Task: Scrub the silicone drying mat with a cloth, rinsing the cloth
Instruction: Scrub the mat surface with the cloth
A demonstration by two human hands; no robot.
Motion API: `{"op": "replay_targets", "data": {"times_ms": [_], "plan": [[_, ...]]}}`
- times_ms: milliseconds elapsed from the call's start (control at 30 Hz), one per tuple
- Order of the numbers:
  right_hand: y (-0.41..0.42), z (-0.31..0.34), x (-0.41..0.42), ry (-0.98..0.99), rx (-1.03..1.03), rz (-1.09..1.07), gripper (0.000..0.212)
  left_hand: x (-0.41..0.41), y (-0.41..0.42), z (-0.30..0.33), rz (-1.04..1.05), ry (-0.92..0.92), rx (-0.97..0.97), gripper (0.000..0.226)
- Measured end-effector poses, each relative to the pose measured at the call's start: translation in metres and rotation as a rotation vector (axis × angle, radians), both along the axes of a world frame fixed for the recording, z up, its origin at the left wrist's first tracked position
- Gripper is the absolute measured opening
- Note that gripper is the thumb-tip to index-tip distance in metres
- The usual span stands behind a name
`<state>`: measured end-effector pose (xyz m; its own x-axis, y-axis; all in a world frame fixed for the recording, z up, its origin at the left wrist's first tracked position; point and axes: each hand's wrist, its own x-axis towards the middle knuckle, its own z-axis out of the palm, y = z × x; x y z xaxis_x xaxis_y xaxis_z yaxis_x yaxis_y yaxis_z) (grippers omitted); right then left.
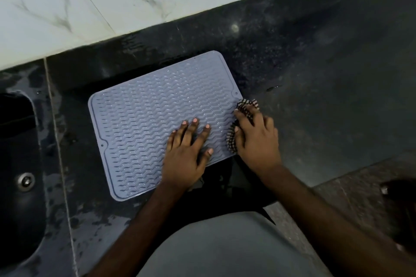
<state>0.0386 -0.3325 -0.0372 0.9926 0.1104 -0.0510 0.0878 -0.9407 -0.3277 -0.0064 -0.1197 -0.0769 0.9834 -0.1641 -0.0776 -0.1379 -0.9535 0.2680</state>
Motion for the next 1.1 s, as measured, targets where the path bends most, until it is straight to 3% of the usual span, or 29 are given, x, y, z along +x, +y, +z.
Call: {"op": "replay_targets", "data": {"times_ms": [167,333,567,767,933,1100], "plan": [[0.017,-0.019,-0.003,-0.001,-0.136,0.028,0.057,-0.002,0.002,-0.006,-0.016,-0.021,0.001,0.063],[0.018,-0.018,0.0,0.017,-0.048,0.023,0.055,-0.002,0.005,-0.007,-0.043,-0.03,-0.001,0.063],[0.011,0.003,0.003,-0.171,0.261,0.128,0.054,0.0,0.008,-0.004,-0.065,0.01,-0.005,0.064],[0.025,-0.015,-0.007,-0.166,0.214,0.072,0.053,0.005,0.014,0.005,-0.086,0.085,-0.021,0.068],[0.03,-0.011,-0.002,-0.121,0.15,0.065,0.049,0.009,0.021,0.015,-0.122,0.17,-0.102,0.072],[0.048,0.008,0.01,-0.119,0.174,0.168,0.055,0.014,0.044,0.035,-0.101,0.106,-0.412,0.063]]}}
